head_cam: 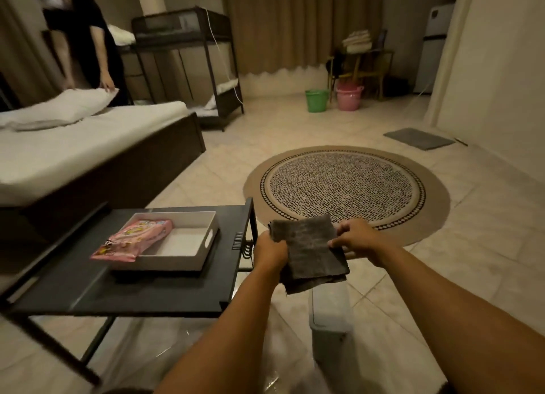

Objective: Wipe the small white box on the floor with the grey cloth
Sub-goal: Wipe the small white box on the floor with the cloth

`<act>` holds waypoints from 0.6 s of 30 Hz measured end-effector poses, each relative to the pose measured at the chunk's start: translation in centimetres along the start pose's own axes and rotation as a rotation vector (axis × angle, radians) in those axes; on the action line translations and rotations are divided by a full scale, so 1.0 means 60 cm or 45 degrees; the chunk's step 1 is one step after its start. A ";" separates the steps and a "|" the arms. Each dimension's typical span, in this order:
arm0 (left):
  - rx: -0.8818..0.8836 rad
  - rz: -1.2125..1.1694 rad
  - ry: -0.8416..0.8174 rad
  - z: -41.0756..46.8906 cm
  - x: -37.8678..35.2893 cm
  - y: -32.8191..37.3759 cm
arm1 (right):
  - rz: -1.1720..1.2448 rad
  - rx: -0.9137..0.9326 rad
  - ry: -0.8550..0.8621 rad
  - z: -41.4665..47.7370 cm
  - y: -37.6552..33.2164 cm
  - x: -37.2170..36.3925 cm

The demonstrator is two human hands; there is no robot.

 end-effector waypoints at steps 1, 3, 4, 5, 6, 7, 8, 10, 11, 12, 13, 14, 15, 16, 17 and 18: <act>-0.017 0.054 0.013 -0.014 0.006 -0.008 | 0.012 0.005 -0.013 -0.023 -0.001 -0.007; -0.052 0.134 0.028 -0.036 0.015 -0.025 | 0.051 0.027 -0.022 -0.056 0.005 -0.022; -0.065 0.170 0.032 -0.045 0.019 -0.034 | 0.070 0.025 -0.031 -0.068 0.015 -0.031; -0.069 0.228 0.035 -0.048 0.021 -0.047 | 0.078 0.010 -0.046 -0.080 0.030 -0.039; -0.072 0.301 0.038 -0.049 0.022 -0.061 | 0.087 -0.012 -0.068 -0.092 0.048 -0.047; -0.078 0.364 0.030 -0.049 0.021 -0.073 | 0.088 -0.036 -0.095 -0.102 0.068 -0.054; -0.087 0.419 0.006 -0.052 0.020 -0.080 | 0.090 -0.059 -0.119 -0.109 0.086 -0.058; -0.119 0.548 -0.060 -0.051 0.011 -0.086 | 0.092 -0.107 -0.168 -0.111 0.123 -0.058; -0.134 0.637 -0.089 -0.042 0.003 -0.089 | 0.086 -0.133 -0.189 -0.106 0.142 -0.055; -0.145 0.745 -0.114 -0.029 -0.007 -0.092 | 0.076 -0.164 -0.197 -0.099 0.161 -0.052; -0.162 0.865 -0.139 -0.016 -0.019 -0.095 | 0.061 -0.197 -0.179 -0.088 0.181 -0.048; -0.184 0.990 -0.166 -0.003 -0.033 -0.097 | 0.040 -0.228 -0.126 -0.075 0.202 -0.044; -0.201 1.123 -0.187 0.013 -0.048 -0.099 | 0.011 -0.251 -0.045 -0.063 0.222 -0.040; -0.212 1.255 -0.206 0.031 -0.064 -0.102 | -0.030 -0.265 0.035 -0.050 0.240 -0.036; -0.227 1.377 -0.224 0.050 -0.080 -0.103 | -0.077 -0.277 0.095 -0.038 0.257 -0.034; -0.249 1.492 -0.241 0.069 -0.096 -0.105 | -0.128 -0.291 0.125 -0.025 0.276 -0.033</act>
Point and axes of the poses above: each hand's wrist, its own z-axis towards the middle knuckle, its own x-axis out of the back of the hand, y = z × x, the point moved 3 cm from there along z, towards the middle knuckle, and after that the axes turned 14 degrees about x, right-handed, at the moved point
